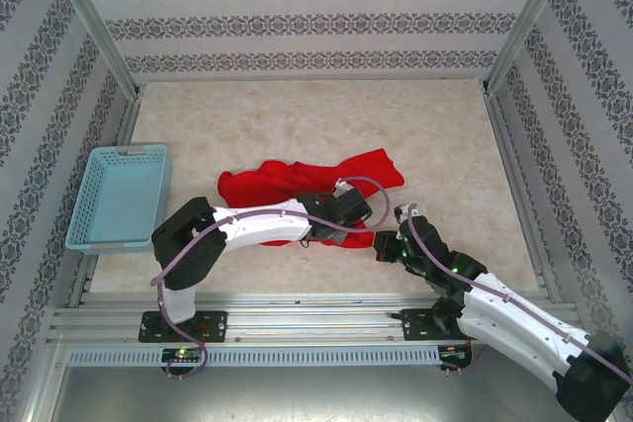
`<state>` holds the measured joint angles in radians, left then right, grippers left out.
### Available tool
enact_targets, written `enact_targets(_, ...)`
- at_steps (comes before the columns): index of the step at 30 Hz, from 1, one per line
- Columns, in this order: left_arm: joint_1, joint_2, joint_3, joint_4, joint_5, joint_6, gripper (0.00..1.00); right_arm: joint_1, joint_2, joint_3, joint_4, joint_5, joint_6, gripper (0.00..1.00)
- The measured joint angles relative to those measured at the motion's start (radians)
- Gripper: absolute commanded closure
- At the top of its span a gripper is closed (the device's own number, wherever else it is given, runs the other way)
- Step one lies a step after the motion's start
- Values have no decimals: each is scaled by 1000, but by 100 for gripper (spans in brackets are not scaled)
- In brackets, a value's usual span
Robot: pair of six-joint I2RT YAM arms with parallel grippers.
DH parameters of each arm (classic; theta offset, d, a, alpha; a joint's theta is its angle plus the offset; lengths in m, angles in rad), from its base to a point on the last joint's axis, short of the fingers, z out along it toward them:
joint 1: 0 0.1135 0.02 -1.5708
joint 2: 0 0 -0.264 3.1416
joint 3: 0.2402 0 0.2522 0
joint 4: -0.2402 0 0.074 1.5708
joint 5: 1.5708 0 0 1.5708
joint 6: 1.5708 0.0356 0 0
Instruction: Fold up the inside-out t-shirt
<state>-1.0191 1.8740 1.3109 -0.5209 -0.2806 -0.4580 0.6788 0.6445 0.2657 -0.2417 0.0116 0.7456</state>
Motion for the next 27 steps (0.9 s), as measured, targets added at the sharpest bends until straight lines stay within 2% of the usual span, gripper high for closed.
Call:
enact_targets(1, 5, 2, 1, 5, 6, 2, 100, 0, 4, 0, 1, 3, 0, 100)
enact_targets(4, 13, 7, 12, 23, 29, 2, 100, 0, 27, 0, 0, 19, 3, 80)
enact_targets(11, 20, 7, 31, 84, 114, 2, 100, 0, 34, 18, -87, 57, 14, 55)
enact_targets(15, 20, 2, 30, 126, 166, -3, 100, 16, -2, 74, -101, 43, 39, 54)
enact_targets(18, 20, -5, 28, 151, 189, -10, 100, 61, 1, 85, -42, 18, 76, 54)
enact_targets(27, 26, -62, -7, 212, 230, -26, 100, 92, 220, 37, 121, 22, 166, 56)
